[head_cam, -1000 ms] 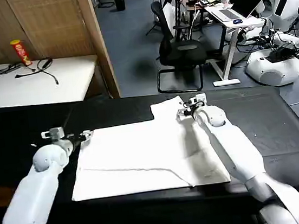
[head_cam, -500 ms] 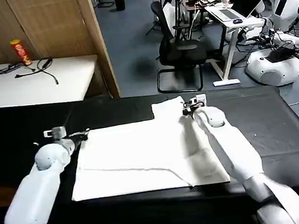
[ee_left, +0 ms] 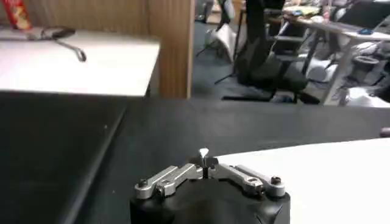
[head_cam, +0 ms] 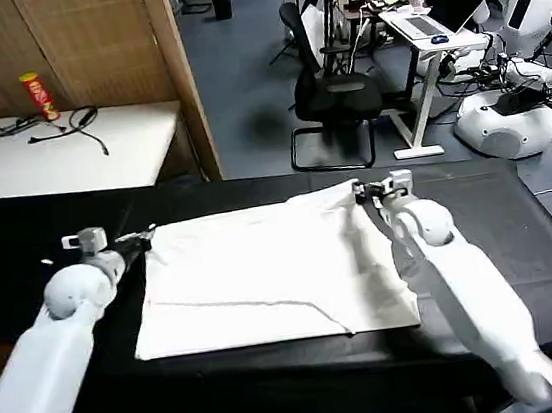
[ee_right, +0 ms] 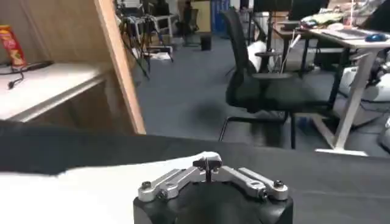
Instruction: Fold and organize the clothes.
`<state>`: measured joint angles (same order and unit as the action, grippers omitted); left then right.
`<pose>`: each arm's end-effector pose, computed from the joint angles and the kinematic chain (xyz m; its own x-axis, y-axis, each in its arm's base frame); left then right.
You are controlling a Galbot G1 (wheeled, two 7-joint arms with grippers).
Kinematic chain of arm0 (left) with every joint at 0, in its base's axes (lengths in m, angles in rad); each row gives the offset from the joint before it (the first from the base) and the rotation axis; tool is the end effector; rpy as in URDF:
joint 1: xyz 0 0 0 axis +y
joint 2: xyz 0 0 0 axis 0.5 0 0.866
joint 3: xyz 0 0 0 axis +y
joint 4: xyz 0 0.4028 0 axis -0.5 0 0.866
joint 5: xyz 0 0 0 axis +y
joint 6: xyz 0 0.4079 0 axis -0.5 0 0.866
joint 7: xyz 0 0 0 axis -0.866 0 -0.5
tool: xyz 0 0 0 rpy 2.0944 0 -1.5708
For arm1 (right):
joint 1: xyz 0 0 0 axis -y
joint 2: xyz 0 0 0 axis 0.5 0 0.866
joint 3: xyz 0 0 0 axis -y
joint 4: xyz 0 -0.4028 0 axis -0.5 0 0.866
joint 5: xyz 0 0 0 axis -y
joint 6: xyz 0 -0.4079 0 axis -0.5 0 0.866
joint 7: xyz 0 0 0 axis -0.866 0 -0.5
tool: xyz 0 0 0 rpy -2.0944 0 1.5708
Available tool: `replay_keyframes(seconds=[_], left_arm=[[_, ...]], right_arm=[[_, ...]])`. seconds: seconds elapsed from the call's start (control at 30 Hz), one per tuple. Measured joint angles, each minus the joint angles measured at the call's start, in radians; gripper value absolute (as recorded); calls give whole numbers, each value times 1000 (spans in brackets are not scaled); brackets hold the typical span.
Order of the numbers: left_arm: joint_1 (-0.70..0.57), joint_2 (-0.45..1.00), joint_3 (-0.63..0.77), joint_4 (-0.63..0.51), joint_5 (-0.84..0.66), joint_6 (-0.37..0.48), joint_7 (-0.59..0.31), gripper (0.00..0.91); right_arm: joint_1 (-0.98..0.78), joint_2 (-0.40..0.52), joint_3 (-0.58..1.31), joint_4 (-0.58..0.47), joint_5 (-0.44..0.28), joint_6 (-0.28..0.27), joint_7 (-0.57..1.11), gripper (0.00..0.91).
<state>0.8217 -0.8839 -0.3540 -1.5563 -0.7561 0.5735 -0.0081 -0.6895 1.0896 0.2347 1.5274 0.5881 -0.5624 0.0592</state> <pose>0.4722 0.2060 -0.2607 -0.8835 0.1265 0.4510 0.1197 0.9918 -0.0438 0.5152 -0.0917 -0.2627 -0.9084 -0.1800 0.3773 -0.1887 0.9819 0.0143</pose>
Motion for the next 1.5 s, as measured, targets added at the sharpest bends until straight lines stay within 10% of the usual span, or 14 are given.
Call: replay_keyframes(seconds=[0.5, 1.03, 1.07, 1.1, 1.13, 1.5], left_arm=[[350, 90, -153, -295, 25, -13, -21, 0], [571, 71, -248, -397, 82, -14, -39, 0], [577, 69, -250, -398, 88, -13, -39, 166], [582, 67, -250, -398, 94, -11, -39, 166], [587, 66, -250, -399, 101, -7, -39, 878], [636, 45, -278, -444, 119, 31, -47, 878]], right_arm=[[-326, -185, 40, 366, 15, -93, 37, 0], [-460, -236, 58, 481, 24, -149, 61, 0], [-464, -236, 58, 484, 24, -153, 61, 0], [-469, -236, 59, 487, 26, -161, 61, 88], [-474, -236, 60, 490, 32, -170, 61, 878], [-536, -239, 132, 564, 108, -174, 71, 878]])
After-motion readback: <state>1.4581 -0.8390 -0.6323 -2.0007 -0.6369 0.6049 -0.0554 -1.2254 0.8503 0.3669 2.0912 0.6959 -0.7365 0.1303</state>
